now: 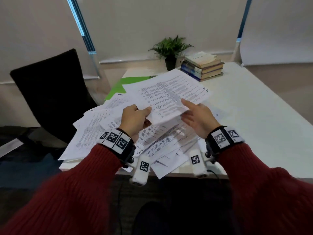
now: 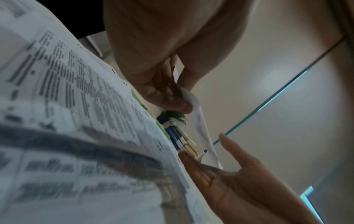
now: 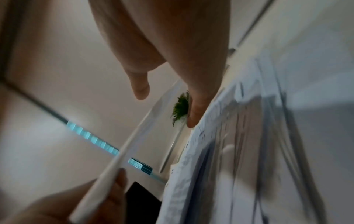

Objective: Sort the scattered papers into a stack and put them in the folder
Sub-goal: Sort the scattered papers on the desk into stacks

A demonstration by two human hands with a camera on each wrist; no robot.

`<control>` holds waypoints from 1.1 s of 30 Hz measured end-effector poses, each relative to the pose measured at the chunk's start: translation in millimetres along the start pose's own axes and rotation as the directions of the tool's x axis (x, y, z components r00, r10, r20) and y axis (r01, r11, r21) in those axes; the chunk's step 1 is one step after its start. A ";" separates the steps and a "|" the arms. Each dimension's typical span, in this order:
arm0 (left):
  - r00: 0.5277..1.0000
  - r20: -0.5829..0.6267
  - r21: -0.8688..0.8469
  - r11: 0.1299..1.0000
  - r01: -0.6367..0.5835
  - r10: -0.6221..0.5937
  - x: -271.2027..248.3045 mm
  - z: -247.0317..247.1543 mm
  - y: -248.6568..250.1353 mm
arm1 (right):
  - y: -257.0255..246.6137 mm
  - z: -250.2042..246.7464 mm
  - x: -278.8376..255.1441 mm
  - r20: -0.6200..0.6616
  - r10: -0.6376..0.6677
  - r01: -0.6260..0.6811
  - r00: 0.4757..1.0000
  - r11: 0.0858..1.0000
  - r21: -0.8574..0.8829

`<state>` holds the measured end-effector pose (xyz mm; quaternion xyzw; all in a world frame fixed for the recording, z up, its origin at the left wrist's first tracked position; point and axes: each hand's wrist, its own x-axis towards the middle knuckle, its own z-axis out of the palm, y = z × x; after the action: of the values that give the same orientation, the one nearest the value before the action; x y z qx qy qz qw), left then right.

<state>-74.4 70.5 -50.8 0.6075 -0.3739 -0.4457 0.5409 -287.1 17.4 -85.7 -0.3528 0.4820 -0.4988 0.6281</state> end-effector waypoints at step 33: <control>0.744 0.390 0.751 0.281 -0.598 0.542 -2.0 -42.4 14.7 | 25.1 -28.3 17.6 -0.056 -0.177 0.151 0.983 0.938 -0.313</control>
<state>-34.5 84.1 -35.3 0.6004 -0.7462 -0.0009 0.2877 -306.4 7.8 -121.5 -0.4641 0.5485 -0.4824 0.5010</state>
